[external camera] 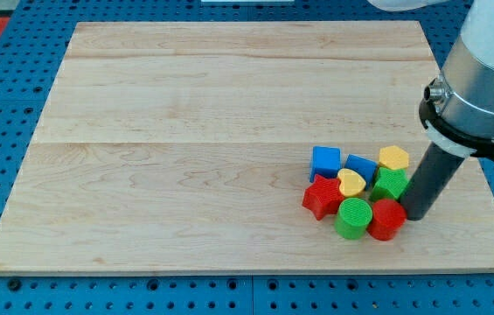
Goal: Push the yellow hexagon slightly to the left of the board
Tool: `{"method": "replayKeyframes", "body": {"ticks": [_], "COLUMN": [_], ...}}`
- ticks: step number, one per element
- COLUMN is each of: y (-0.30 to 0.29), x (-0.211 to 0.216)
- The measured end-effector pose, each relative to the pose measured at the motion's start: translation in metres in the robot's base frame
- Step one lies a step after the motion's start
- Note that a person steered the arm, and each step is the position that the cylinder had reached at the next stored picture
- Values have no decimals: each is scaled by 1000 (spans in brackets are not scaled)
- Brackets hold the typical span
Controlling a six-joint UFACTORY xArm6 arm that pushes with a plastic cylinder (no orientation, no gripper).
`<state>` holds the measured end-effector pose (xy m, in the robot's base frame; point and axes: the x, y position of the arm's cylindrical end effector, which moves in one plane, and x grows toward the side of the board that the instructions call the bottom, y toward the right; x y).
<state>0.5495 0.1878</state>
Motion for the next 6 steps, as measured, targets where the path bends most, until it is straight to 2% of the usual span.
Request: {"method": "replayKeyframes", "body": {"ticks": [1,2,3,6], "y": [32,32,27,-6], "x": [-15,-52,-75,-104]}}
